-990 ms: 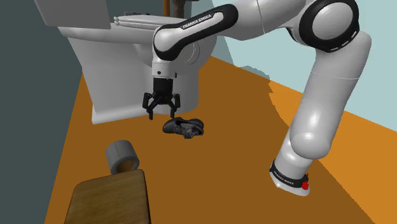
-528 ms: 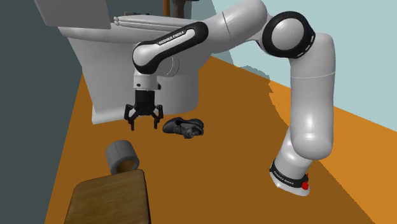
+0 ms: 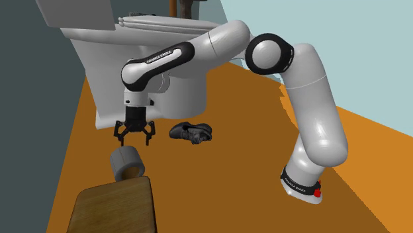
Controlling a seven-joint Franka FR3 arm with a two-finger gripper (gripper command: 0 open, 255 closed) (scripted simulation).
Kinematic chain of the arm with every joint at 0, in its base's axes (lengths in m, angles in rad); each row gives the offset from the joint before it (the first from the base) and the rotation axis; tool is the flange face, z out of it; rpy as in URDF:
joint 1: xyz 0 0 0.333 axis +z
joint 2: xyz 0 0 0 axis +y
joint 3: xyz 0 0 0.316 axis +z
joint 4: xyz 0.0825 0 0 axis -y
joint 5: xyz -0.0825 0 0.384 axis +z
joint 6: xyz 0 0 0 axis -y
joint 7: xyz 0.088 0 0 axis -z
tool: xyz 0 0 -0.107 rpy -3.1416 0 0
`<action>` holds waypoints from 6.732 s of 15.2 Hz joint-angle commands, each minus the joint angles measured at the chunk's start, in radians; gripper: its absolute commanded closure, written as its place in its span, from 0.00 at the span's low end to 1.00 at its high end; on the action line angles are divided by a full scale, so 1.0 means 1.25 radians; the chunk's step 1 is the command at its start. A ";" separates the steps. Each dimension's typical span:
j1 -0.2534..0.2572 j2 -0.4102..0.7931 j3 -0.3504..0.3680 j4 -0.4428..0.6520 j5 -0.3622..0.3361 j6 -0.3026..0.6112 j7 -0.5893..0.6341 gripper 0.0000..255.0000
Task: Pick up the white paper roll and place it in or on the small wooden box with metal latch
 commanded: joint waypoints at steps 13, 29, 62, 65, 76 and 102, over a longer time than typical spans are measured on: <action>0.013 0.022 0.003 -0.024 0.003 0.049 -0.001 1.00; 0.009 -0.016 0.006 -0.008 0.003 -0.002 0.017 1.00; 0.002 -0.100 0.016 0.214 -0.002 -0.288 0.121 1.00; 0.008 -0.123 0.021 0.195 0.003 -0.286 0.133 1.00; 0.084 -0.318 0.083 -0.098 0.064 -0.129 0.225 1.00; 0.139 -0.340 0.123 -0.274 0.096 0.053 0.241 1.00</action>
